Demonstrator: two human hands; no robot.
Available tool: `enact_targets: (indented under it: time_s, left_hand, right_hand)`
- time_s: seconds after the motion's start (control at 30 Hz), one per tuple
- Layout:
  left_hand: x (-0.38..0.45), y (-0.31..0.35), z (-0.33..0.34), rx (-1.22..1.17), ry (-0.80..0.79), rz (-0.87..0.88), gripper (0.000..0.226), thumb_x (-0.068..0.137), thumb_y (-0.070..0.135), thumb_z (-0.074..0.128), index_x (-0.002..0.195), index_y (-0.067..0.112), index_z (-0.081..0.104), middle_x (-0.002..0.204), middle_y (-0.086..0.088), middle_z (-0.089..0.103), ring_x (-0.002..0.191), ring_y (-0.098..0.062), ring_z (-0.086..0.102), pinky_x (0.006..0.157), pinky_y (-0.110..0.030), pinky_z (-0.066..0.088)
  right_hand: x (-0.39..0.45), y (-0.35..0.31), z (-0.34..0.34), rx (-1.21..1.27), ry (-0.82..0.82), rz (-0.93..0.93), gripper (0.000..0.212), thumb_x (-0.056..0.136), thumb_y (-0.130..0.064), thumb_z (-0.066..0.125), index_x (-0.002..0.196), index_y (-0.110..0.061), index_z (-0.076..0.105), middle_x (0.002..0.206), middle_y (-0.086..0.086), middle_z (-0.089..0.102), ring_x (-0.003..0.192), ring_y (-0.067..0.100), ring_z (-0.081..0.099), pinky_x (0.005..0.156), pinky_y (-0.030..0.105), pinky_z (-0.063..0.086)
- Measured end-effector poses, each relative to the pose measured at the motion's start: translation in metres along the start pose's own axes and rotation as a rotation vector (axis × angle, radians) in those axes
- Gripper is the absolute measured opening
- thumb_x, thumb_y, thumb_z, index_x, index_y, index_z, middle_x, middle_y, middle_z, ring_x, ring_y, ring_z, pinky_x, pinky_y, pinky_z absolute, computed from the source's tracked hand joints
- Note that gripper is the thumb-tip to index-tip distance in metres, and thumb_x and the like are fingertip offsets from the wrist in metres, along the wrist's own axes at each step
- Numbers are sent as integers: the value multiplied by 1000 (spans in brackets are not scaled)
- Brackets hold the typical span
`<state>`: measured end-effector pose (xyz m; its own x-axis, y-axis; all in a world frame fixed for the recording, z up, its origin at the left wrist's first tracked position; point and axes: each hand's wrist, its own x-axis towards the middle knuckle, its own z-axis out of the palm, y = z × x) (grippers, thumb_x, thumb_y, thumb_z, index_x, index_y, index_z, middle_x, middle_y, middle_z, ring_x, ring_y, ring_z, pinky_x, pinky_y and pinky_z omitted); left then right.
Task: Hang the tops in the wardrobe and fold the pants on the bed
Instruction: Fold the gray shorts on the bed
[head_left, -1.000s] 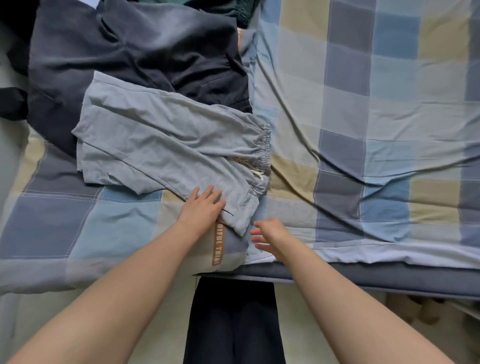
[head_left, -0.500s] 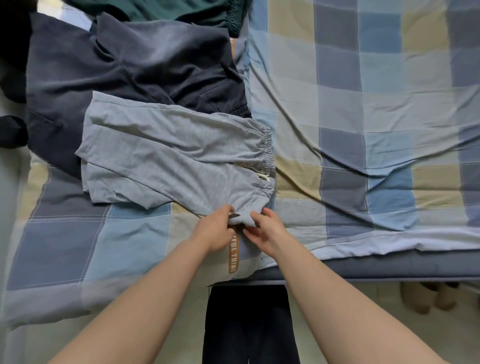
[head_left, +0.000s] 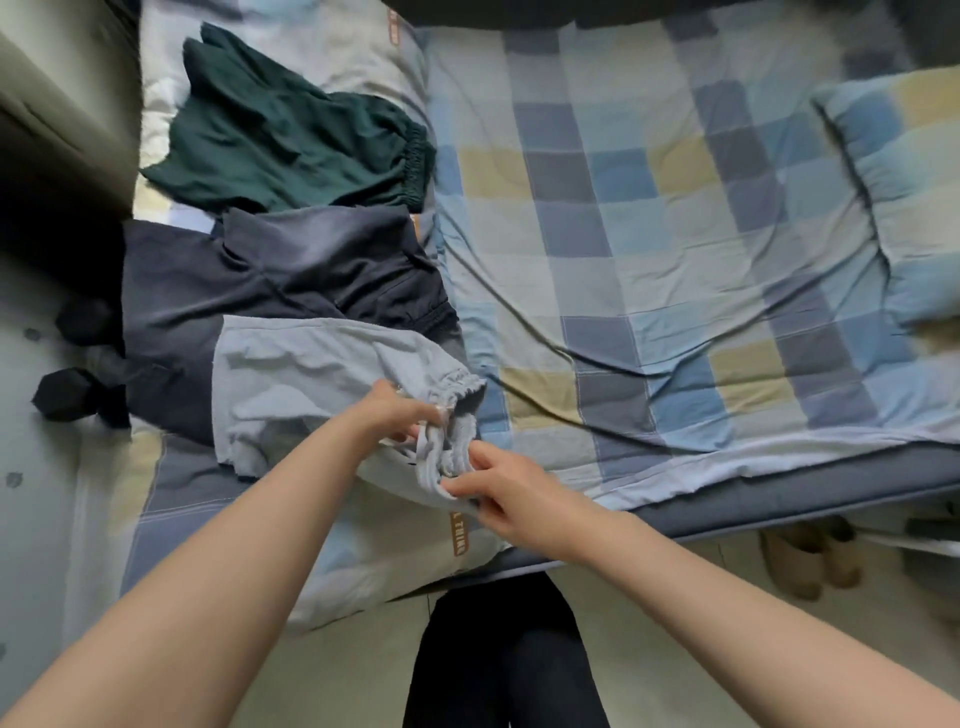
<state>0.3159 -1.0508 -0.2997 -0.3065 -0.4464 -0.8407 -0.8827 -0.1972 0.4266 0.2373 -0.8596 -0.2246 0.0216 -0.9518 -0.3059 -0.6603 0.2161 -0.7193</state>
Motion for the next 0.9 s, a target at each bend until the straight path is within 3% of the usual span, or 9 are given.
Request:
enact_targets:
  time_s: [0.13,0.2,0.27,0.43,0.57,0.63,0.73,0.83,0.9]
  left_hand:
    - [-44,10,11,438,-13,121,92,77,16,74,150,12,18,103,-10,62,80,-23,64,66,-31,55]
    - [-62,13,22,641,-112,422,66,78,17,72,137,19,44,114,-4,55,98,-22,59,77,-31,51]
    - [-80,18,31,782,-243,657,24,76,14,68,98,23,64,100,0,59,98,-22,58,76,-30,47]
    - [-122,34,31,810,-486,549,11,78,28,56,73,23,65,62,11,55,65,-10,50,61,-16,39]
    - [-141,44,41,901,-559,545,18,77,31,45,67,17,49,88,4,58,95,-22,51,87,-36,38]
    - [-145,44,49,1246,-507,638,14,82,23,49,89,26,61,130,-1,52,136,-22,31,114,-47,16]
    - [-149,48,50,1655,-354,737,35,87,27,53,121,20,58,139,-5,49,147,-22,8,115,-59,-7]
    - [-148,65,33,1799,-161,757,35,89,23,49,124,24,55,129,1,55,142,-27,17,114,-64,-1]
    - [-151,78,17,1765,46,1002,34,86,22,55,120,28,60,115,10,63,132,-23,37,110,-60,17]
  right_hand:
    - [-36,-42,-40,-113,-46,-53,34,88,-1,53,116,-13,68,92,9,45,79,20,42,66,24,27]
    - [-52,-61,-54,-185,-60,-109,30,84,1,56,107,-10,72,87,2,35,74,18,36,63,22,21]
    - [-73,-77,-73,-233,-53,-88,29,83,0,55,105,-11,71,89,-2,31,75,20,40,63,26,25]
    - [-133,-97,-126,-247,51,9,23,83,-2,54,100,-9,68,87,-1,35,69,13,35,61,21,26]
    - [-182,-105,-159,-153,190,97,24,81,2,57,97,-7,72,80,-8,35,65,7,32,63,8,29]
    - [-208,-107,-173,-114,242,137,25,81,3,56,95,-10,73,78,-13,35,65,4,38,62,11,31]
    - [-245,-105,-188,-84,307,185,27,79,6,58,92,-12,74,76,-11,38,66,8,42,62,14,32]
    - [-285,-85,-202,-113,343,245,28,79,4,59,92,-15,75,76,-5,43,67,9,45,62,19,36]
    - [-311,-63,-209,-145,352,292,28,81,4,61,96,-15,75,78,-9,44,69,5,47,63,15,36]
